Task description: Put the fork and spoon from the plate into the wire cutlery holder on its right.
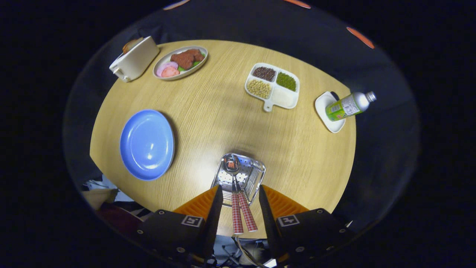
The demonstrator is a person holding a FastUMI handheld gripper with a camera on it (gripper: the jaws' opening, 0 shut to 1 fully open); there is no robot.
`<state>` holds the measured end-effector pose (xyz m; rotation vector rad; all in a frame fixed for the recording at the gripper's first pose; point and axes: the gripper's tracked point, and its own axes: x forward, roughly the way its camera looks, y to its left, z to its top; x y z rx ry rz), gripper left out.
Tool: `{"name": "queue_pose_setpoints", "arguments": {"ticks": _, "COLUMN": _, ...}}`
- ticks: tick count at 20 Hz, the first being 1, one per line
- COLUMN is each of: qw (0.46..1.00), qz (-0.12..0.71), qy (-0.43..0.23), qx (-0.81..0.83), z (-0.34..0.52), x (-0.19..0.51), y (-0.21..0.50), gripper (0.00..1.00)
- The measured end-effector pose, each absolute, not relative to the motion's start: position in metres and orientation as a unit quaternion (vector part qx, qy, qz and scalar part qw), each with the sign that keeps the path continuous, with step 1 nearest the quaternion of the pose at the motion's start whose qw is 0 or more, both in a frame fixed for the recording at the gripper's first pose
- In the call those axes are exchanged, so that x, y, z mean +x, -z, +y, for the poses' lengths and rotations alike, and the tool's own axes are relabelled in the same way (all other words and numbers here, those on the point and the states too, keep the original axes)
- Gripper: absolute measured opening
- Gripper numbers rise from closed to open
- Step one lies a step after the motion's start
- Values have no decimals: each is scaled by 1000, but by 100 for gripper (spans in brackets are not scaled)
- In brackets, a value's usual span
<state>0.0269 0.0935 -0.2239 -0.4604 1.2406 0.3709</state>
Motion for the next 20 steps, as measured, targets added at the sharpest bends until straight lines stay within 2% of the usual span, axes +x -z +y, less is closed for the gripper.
{"name": "queue_pose_setpoints", "arguments": {"ticks": 2, "qw": 824, "qz": 522, "qy": -157, "qx": -156, "z": 107, "x": 37, "y": 198, "gripper": 69}}
{"name": "queue_pose_setpoints", "arguments": {"ticks": 5, "qw": 892, "qz": 424, "qy": -138, "qx": -78, "z": 124, "x": 50, "y": 144, "gripper": 92}}
{"name": "queue_pose_setpoints", "arguments": {"ticks": 10, "qw": 942, "qz": 310, "qy": -122, "qx": -41, "z": 126, "x": 39, "y": 79, "gripper": 98}}
{"name": "queue_pose_setpoints", "arguments": {"ticks": 14, "qw": 969, "qz": 222, "qy": -101, "qx": -27, "z": 116, "x": 27, "y": 49, "gripper": 97}}
{"name": "queue_pose_setpoints", "arguments": {"ticks": 20, "qw": 986, "qz": 145, "qy": -80, "qx": 29, "z": 113, "x": 2, "y": 23, "gripper": 97}}
